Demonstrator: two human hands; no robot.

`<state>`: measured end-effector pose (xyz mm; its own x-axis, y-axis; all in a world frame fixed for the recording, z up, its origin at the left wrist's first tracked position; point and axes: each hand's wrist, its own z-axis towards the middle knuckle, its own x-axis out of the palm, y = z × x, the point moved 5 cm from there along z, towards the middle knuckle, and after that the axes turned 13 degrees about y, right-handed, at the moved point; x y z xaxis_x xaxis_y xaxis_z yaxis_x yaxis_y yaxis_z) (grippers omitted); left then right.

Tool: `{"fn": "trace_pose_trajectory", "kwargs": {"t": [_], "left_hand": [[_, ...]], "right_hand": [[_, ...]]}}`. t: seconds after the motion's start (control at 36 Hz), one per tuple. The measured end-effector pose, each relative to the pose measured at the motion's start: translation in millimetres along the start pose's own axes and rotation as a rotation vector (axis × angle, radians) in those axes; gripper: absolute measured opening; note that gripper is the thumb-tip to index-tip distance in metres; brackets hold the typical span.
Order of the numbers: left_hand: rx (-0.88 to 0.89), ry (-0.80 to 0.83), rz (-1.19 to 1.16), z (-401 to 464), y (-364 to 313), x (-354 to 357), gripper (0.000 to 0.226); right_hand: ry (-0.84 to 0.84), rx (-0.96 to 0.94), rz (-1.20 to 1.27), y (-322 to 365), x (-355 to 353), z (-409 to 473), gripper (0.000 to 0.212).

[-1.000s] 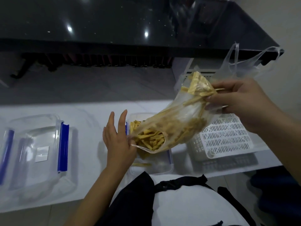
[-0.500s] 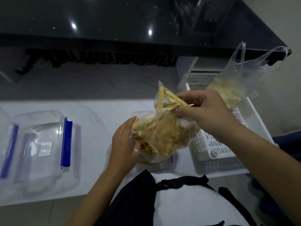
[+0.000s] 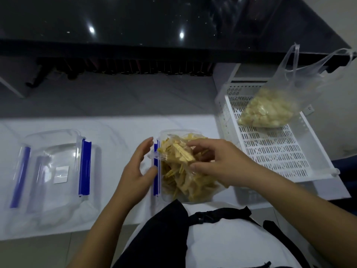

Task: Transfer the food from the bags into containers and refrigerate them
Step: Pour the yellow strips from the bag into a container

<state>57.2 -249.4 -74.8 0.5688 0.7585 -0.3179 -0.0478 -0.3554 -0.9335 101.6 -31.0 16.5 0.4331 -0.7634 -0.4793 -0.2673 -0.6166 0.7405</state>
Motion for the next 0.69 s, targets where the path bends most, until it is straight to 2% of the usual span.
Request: {"fn": "trace_pose_trajectory", "kwargs": {"t": [0.08,0.22,0.31,0.5,0.58,0.69], "left_hand": [[-0.007,-0.054,-0.059,11,-4,-12,0.051],[-0.021,-0.031,-0.035,39,-16,-27,0.041],[-0.045,0.036,-0.013,59,-21,-32,0.039],[-0.166,0.263,-0.038,104,-27,-29,0.031],[-0.219,0.254,-0.025,114,-27,-29,0.029],[-0.247,0.231,-0.015,117,-28,-30,0.025]], "right_hand": [[0.001,-0.054,0.061,3,-5,-9,0.049],[-0.253,-0.114,0.113,-7,-22,-39,0.037],[-0.321,-0.046,0.222,-23,-20,-59,0.048],[-0.283,0.093,0.637,-55,12,-81,0.056],[-0.287,0.116,0.821,-63,23,-81,0.066],[-0.274,0.104,0.924,-69,33,-79,0.069]]}}
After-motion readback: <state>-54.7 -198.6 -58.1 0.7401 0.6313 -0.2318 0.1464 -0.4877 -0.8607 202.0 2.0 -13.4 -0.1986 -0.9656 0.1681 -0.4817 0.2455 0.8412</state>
